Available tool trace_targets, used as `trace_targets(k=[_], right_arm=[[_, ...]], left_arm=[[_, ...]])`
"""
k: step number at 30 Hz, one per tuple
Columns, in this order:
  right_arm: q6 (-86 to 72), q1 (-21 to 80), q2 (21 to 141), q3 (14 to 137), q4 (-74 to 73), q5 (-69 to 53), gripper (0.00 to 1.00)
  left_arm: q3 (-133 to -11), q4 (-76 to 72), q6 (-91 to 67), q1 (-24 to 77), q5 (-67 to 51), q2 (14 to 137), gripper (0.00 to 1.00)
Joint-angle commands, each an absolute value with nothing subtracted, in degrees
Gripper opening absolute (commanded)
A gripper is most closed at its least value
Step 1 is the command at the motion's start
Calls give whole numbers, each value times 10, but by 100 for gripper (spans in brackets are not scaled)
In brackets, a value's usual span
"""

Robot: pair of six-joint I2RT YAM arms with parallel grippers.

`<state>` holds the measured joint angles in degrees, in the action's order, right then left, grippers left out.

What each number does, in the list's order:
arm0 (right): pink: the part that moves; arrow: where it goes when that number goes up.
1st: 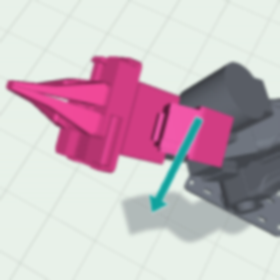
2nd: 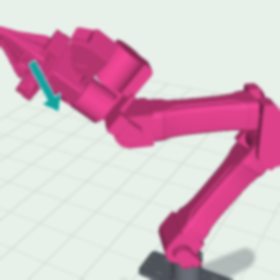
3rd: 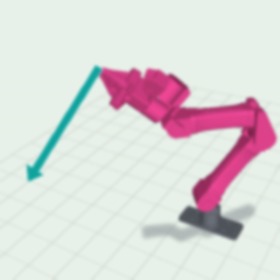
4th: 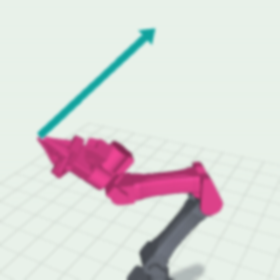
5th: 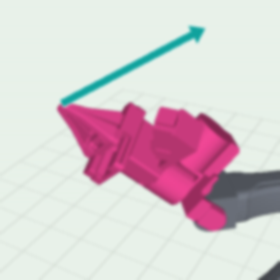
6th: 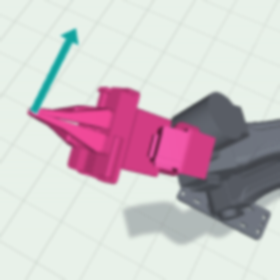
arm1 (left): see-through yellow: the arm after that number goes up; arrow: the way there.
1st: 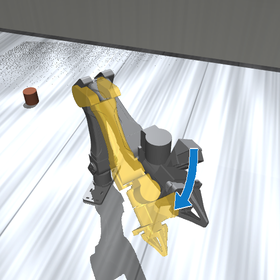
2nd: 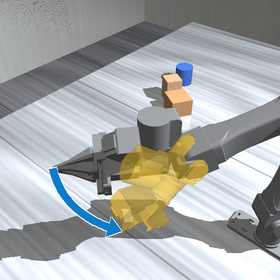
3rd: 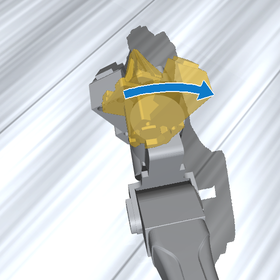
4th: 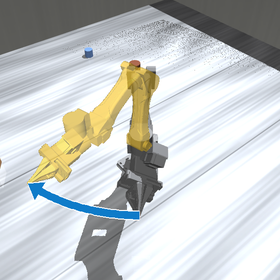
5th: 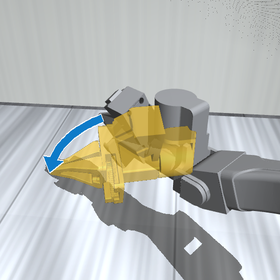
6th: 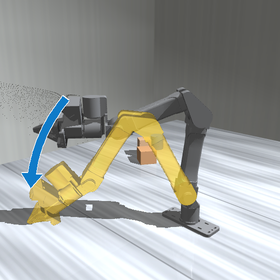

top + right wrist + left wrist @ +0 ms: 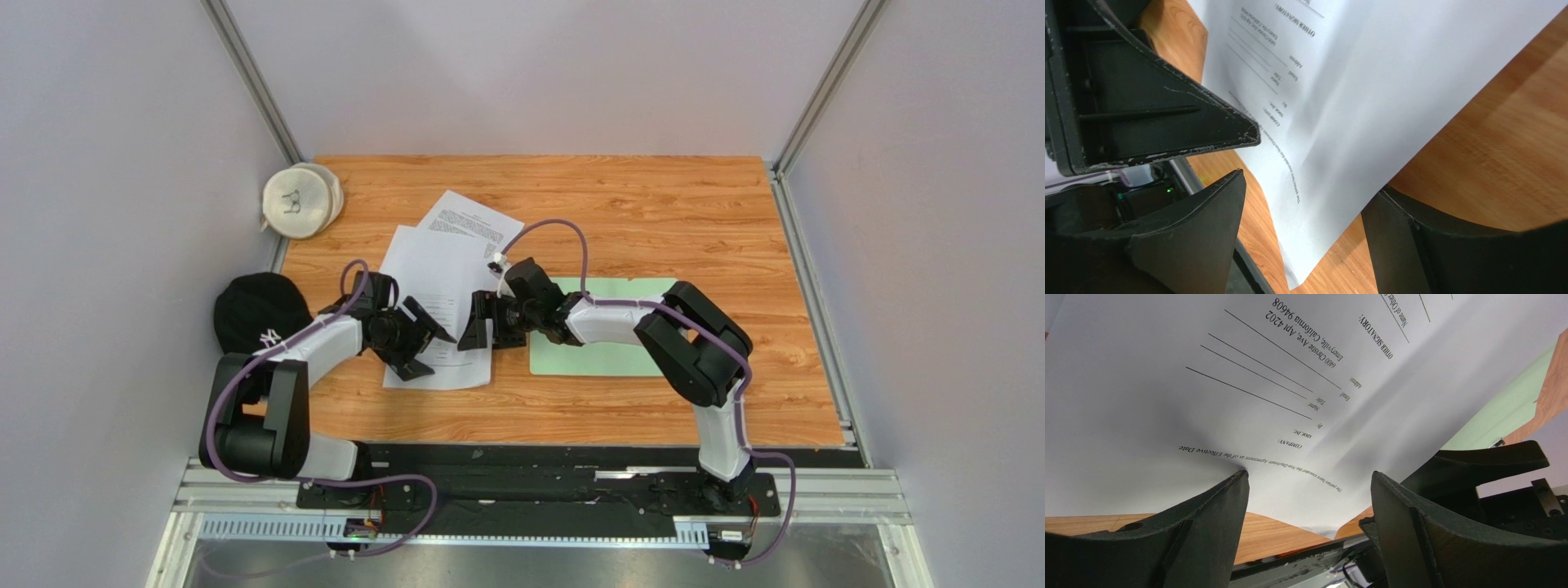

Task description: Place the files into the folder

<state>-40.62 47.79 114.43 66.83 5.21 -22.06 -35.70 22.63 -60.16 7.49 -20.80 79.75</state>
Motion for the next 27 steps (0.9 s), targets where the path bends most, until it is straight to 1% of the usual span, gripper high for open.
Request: trace_targets(k=[1, 2, 3, 4, 6, 7, 9, 10, 12, 13, 14, 16, 19, 21, 22, 24, 25, 26, 27], right_arm=[[-452, 486, 1144, 629, 125, -271, 70], [-466, 486, 1143, 615, 159, -270, 67], [-475, 484, 1142, 614, 162, -266, 62], [-469, 484, 1143, 620, 159, -262, 42], [-444, 481, 1149, 660, 102, -259, 30], [-406, 479, 1150, 676, 73, -257, 22], [-363, 477, 1143, 715, -15, -254, 20], [-311, 476, 1140, 728, -43, -259, 16], [-263, 466, 1136, 749, -113, -272, 13], [-222, 460, 1134, 752, -132, -303, 10], [-196, 441, 1133, 754, -168, -321, 10], [-143, 421, 1130, 767, -219, -373, 5], [-28, 392, 1106, 773, -319, -390, 5], [66, 373, 1097, 781, -402, -387, 6], [91, 367, 1098, 790, -463, -351, 7], [155, 353, 1108, 823, -514, -324, 9], [161, 346, 1127, 837, -549, -283, 11], [178, 340, 1141, 881, -580, -266, 11], [205, 338, 1155, 901, -608, -252, 13]], left_arm=[[-350, 224, -595, 75, -206, 808, 82], [-353, 223, -591, 75, -208, 807, 82], [-358, 225, -575, 75, -209, 805, 83], [-371, 234, -563, 75, -209, 797, 84], [-383, 243, -527, 75, -200, 776, 88], [-391, 243, -516, 75, -200, 742, 88], [-401, 243, -481, 75, -197, 701, 90], [-420, 254, -469, 75, -193, 665, 90], [-452, 278, -405, 75, -177, 636, 90], [-484, 304, -383, 75, -175, 620, 90], [-501, 317, -346, 75, -164, 616, 90], [-556, 367, -319, 75, -142, 624, 91], [-607, 402, -284, 75, -129, 652, 91], [-620, 399, -269, 75, -156, 663, 90], [-621, 386, -271, 75, -180, 671, 90], [-612, 364, -288, 75, -201, 675, 89], [-599, 339, -298, 75, -223, 678, 89], [-591, 326, -318, 75, -239, 681, 88], [-580, 308, -326, 75, -255, 684, 86]])
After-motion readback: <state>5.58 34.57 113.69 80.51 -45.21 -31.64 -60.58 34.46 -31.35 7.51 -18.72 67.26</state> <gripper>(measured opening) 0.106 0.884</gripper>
